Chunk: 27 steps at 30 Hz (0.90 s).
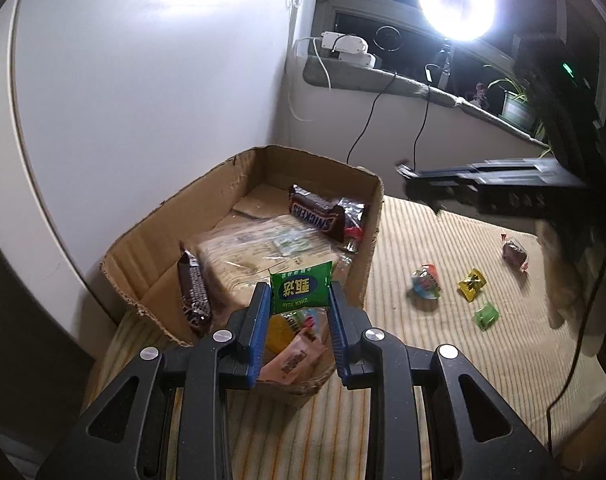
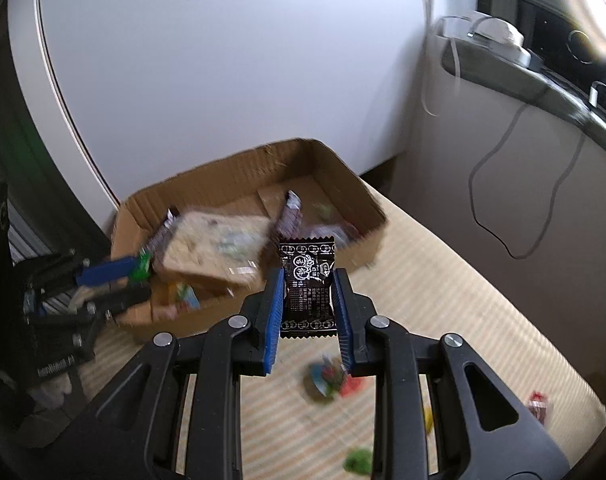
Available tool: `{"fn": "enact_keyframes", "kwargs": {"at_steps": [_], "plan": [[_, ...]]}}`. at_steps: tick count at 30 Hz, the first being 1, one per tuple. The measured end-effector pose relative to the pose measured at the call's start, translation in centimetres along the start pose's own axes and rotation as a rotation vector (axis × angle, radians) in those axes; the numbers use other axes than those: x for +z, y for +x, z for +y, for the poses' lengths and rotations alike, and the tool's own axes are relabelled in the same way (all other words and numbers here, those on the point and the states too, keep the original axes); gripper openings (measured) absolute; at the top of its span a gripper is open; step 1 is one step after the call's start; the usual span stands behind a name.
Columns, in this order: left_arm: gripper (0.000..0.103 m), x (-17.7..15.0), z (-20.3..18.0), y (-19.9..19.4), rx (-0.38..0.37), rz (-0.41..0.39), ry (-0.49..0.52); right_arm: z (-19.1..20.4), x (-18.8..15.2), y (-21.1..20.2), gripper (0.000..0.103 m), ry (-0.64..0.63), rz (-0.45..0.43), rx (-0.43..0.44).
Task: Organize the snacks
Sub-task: 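Carry the green candy with the left gripper while the right carries the black packet into the box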
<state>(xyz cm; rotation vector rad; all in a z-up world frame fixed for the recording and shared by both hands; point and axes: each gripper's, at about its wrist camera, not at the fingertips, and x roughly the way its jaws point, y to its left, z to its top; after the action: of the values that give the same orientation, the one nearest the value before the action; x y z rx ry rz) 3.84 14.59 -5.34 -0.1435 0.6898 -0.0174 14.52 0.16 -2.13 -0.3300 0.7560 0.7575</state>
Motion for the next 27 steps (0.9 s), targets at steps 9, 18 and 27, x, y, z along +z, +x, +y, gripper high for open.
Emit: {"fn": "enact_keyframes", "kwargs": {"at_steps": [9,18,27], "plan": [[0.027,-0.1,0.6,0.6,-0.007,0.01,-0.003,2.0,3.5,4.0,0.025,-0.029,0.02,0.038],[0.027,0.0,1.5,0.8,-0.008,0.013,-0.019,2.9,5.4,7.2,0.025,-0.04,0.051,0.066],[0.027,0.2,1.7,1.1,-0.004,0.018,-0.022,3.6,6.4,9.7,0.025,-0.039,0.084,0.084]]}}
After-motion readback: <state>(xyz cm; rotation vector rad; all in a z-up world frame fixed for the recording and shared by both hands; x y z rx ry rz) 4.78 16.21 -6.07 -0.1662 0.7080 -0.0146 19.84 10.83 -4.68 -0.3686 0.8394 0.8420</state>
